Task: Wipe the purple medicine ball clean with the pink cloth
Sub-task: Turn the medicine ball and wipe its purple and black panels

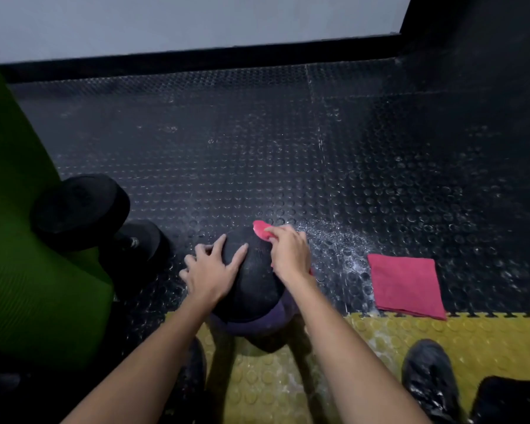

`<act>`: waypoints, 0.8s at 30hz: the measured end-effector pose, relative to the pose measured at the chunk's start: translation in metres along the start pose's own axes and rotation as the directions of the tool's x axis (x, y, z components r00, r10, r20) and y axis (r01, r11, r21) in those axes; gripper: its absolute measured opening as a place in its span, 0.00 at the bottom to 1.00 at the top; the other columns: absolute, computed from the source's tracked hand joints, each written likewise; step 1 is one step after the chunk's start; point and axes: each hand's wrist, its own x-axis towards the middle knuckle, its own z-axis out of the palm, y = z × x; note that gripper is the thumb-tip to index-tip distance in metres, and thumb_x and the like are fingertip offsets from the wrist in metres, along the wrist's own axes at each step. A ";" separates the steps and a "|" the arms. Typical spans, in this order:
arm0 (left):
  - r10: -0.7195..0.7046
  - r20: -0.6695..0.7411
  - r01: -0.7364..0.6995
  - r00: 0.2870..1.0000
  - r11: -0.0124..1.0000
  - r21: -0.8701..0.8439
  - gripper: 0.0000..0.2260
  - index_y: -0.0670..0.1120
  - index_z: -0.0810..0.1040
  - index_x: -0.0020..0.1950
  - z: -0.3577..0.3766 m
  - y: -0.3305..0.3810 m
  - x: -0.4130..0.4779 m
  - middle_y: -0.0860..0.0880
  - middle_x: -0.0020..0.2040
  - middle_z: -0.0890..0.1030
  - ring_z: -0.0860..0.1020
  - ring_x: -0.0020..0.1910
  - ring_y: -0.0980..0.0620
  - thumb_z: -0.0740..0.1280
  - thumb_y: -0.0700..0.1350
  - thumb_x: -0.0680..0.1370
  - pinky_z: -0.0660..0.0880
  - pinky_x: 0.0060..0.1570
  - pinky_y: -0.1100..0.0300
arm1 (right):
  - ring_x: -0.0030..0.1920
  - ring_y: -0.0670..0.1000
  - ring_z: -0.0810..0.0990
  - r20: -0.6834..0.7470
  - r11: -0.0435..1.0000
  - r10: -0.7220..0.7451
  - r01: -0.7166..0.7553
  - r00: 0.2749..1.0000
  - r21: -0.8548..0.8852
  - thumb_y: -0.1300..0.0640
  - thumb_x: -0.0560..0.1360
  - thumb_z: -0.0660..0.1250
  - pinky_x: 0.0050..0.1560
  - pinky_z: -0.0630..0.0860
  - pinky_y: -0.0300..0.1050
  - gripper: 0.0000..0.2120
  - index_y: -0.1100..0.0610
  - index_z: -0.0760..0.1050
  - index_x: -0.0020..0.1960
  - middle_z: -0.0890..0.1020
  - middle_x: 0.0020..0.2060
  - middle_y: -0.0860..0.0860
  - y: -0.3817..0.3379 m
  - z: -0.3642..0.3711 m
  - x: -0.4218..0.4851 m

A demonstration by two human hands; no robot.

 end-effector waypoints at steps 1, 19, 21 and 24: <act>0.021 -0.032 -0.021 0.999 1.000 0.003 0.30 0.58 0.61 0.73 0.005 -0.002 -0.005 0.46 0.67 0.65 0.61 0.68 0.43 0.52 0.70 0.75 0.56 0.67 0.45 | 0.56 0.53 0.68 0.019 0.999 0.014 -0.013 1.000 -0.033 0.58 0.79 0.58 0.54 0.66 0.45 0.14 0.46 0.75 0.60 0.75 0.59 0.46 -0.001 -0.003 0.005; -0.258 -0.043 0.236 0.965 0.931 -0.279 0.34 0.42 0.54 0.76 0.028 0.026 -0.051 0.40 0.76 0.53 0.47 0.75 0.40 0.54 0.63 0.78 0.45 0.69 0.36 | 0.55 0.51 0.70 -0.266 0.996 -0.055 0.070 0.962 0.048 0.58 0.76 0.60 0.56 0.70 0.46 0.14 0.48 0.77 0.58 0.77 0.57 0.43 0.013 0.005 -0.051; -0.174 -0.054 0.162 0.983 0.971 -0.178 0.33 0.42 0.53 0.76 0.021 0.034 -0.038 0.40 0.77 0.50 0.43 0.76 0.41 0.53 0.61 0.79 0.43 0.69 0.34 | 0.52 0.49 0.72 -0.416 0.980 -0.065 0.137 0.907 0.147 0.57 0.74 0.61 0.54 0.71 0.42 0.13 0.49 0.78 0.56 0.79 0.55 0.44 0.028 0.028 -0.090; -0.080 0.084 0.084 0.993 0.996 -0.039 0.31 0.46 0.52 0.77 0.016 0.051 -0.024 0.42 0.78 0.48 0.42 0.76 0.40 0.50 0.62 0.79 0.43 0.67 0.32 | 0.52 0.49 0.73 -0.481 0.888 0.278 -0.032 0.832 0.459 0.56 0.75 0.58 0.53 0.67 0.38 0.15 0.53 0.77 0.58 0.78 0.52 0.49 0.055 0.046 -0.121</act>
